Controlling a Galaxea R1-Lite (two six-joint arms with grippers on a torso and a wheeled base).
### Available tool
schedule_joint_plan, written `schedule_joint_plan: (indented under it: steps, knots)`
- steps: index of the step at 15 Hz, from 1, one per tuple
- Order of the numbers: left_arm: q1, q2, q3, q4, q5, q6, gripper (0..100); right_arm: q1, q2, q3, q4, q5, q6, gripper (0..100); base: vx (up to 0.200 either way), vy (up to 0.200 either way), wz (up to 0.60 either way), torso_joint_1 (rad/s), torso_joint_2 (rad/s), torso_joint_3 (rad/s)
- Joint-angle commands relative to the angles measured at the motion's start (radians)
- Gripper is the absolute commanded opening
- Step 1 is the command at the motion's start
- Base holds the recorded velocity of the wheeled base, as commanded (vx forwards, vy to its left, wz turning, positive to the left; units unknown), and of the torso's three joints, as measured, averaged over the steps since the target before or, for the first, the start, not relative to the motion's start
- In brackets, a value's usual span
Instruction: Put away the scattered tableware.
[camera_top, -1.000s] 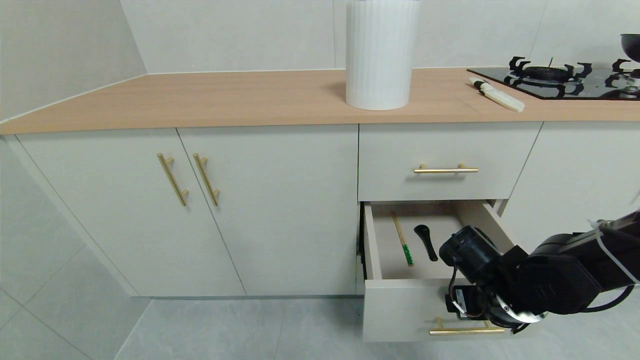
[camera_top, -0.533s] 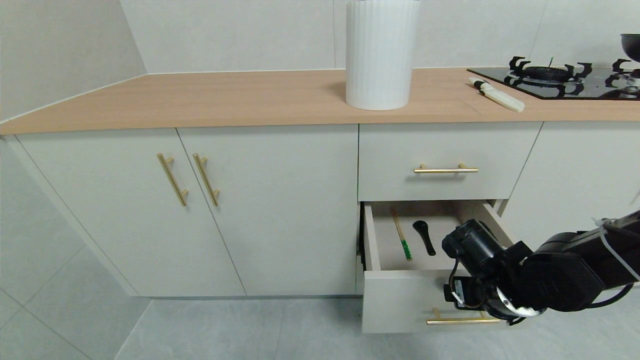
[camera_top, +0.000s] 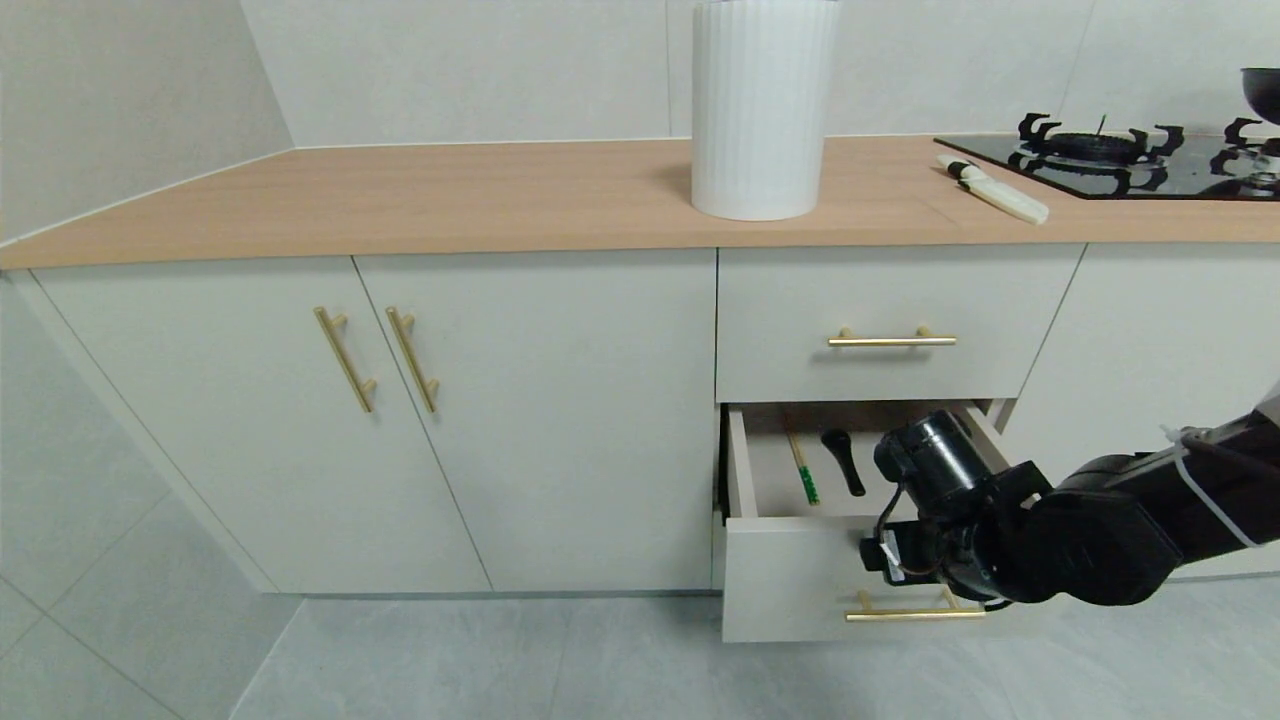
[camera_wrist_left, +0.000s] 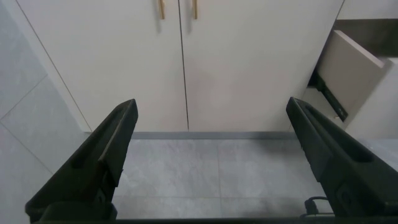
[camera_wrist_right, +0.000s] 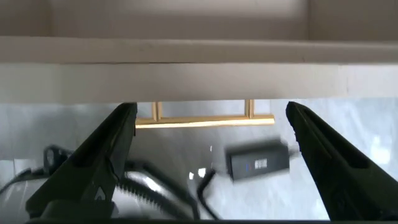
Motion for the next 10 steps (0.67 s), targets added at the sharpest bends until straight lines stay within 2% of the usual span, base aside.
schedule_joint_plan:
  steps: [1,5,7,10]
  knots:
    - [0.0,0.0,0.0,0.0,0.0,0.0,100,-0.018,0.047,-0.045,-0.019,0.009,-0.015,100,0.0,0.0,0.0,0.0,0.0,0.0]
    - [0.0,0.0,0.0,0.0,0.0,0.0,100,-0.056,0.07,-0.077,-0.045,0.012,-0.012,100,0.0,0.0,0.0,0.0,0.0,0.0]
    - [0.0,0.0,0.0,0.0,0.0,0.0,100,-0.084,0.102,-0.073,-0.148,0.01,-0.014,100,0.0,0.0,0.0,0.0,0.0,0.0]
    - [0.0,0.0,0.0,0.0,0.0,0.0,100,-0.114,0.156,-0.079,-0.23,0.004,-0.015,100,0.0,0.0,0.0,0.0,0.0,0.0]
